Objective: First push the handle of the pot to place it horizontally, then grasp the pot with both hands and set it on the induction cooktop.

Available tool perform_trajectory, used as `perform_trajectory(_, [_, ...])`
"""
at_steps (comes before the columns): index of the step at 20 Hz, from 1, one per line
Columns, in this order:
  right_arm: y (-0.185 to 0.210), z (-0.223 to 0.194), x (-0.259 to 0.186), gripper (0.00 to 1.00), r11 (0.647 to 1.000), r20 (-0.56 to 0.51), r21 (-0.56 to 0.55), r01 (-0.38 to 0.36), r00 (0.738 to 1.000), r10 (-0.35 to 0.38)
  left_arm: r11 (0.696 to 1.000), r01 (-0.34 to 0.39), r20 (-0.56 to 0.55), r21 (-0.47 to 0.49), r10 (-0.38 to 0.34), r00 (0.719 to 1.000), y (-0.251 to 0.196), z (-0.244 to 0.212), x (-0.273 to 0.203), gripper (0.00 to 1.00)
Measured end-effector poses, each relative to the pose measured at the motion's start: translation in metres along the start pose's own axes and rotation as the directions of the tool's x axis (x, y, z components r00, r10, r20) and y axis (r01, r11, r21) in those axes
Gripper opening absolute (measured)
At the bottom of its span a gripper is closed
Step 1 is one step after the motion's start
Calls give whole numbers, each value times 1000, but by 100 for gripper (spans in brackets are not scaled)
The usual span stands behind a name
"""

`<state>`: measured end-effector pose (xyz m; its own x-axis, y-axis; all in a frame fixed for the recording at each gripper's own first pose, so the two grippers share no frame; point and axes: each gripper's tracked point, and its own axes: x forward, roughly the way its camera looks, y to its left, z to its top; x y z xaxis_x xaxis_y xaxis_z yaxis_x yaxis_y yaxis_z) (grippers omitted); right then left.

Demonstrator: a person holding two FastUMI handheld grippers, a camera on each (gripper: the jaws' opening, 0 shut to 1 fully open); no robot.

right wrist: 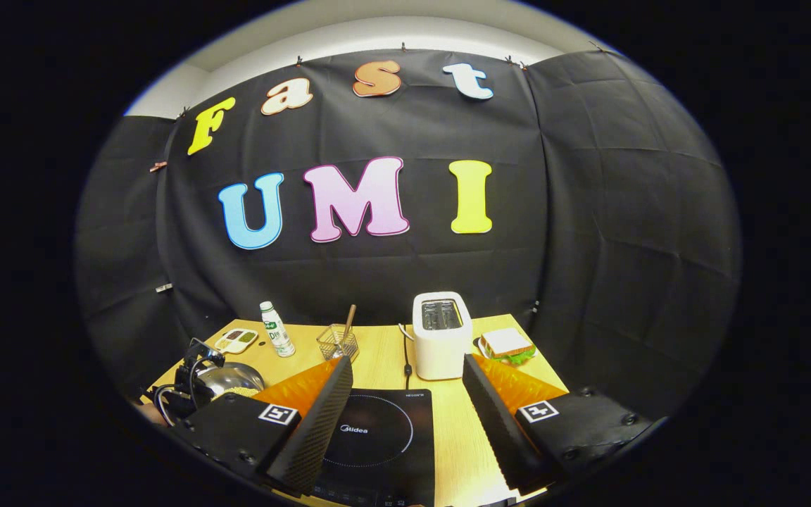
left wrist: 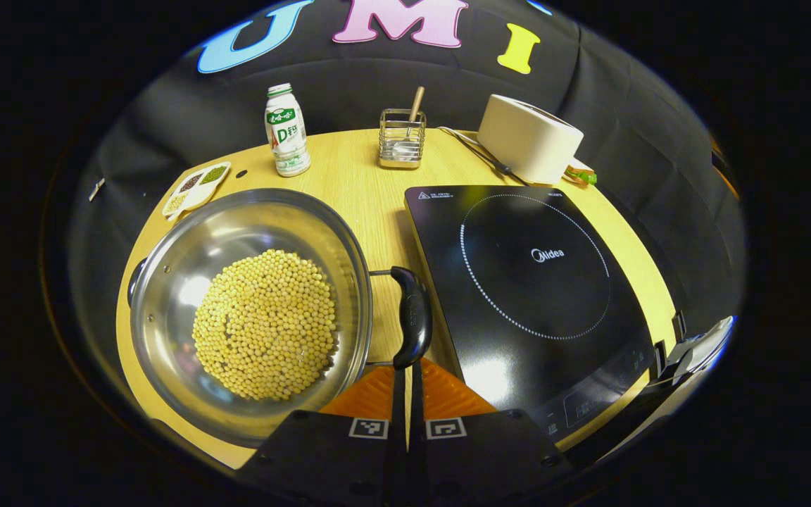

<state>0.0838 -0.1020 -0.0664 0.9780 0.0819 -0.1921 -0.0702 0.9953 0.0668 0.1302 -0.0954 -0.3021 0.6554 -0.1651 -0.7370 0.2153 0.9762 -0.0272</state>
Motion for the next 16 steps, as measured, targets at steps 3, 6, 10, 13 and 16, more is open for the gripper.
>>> perform_trajectory(3, [-6, -2, 7, 98, 999, -19, 31, -14, 1000, 14, 1000, -24, 10, -16, 25, 1000, 2, 9, 4, 5])
perform_trajectory(6, [-11, -9, 13, 99, 998, -41, 47, -44, 998, 46, 998, -50, 20, -42, 51, 999, 5, 20, 10, 5])
perform_trajectory(10, [-20, -16, 19, 99, 995, -58, 53, -86, 994, 89, 992, -92, 42, -83, 96, 995, 8, 29, 15, 5])
perform_trajectory(13, [-18, -29, 23, 99, 992, -91, 51, -113, 989, 118, 987, -89, 90, -133, 101, 991, -2, 30, -1, 5])
perform_trajectory(16, [-9, -35, 27, 99, 992, -108, 45, -121, 986, 126, 983, -88, 186, -159, 117, 976, 1, 29, -35, 5])
